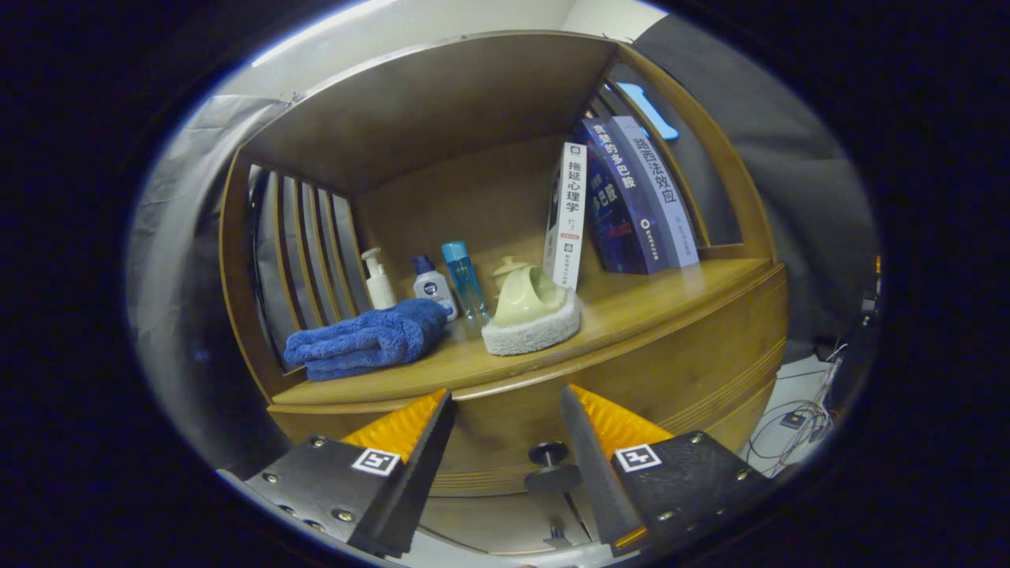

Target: Pull open the drawer, take out the items inside it, and place them on the countertop above the cabinet.

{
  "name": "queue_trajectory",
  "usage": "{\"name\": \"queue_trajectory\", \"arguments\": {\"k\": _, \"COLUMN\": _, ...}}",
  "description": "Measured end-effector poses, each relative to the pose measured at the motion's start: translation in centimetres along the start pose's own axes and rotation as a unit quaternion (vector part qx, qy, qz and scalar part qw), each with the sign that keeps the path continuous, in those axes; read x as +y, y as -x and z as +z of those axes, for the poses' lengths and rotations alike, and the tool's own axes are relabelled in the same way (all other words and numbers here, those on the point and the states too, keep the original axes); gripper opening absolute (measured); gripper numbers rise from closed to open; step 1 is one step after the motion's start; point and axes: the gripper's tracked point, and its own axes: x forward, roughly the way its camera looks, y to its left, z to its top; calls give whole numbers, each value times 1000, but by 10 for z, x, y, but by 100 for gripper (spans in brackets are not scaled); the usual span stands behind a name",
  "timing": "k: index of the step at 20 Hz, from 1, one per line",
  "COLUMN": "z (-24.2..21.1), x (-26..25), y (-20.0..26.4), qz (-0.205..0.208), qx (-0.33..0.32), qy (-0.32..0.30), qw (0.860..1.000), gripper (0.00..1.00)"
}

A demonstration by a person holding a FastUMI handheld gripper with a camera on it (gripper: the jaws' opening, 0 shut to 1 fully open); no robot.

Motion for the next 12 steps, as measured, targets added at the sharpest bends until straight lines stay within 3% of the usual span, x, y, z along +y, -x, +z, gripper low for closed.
{"name": "queue_trajectory", "arguments": {"k": 8, "z": 1, "x": -1, "y": 2, "qz": -5, "qx": 28, "qy": 12, "qw": 1000, "gripper": 84}}
{"name": "queue_trajectory", "arguments": {"k": 12, "z": 20, "x": 0, "y": 15, "qz": -8, "qx": 7, "qy": 19, "qw": 1000, "gripper": 87}}
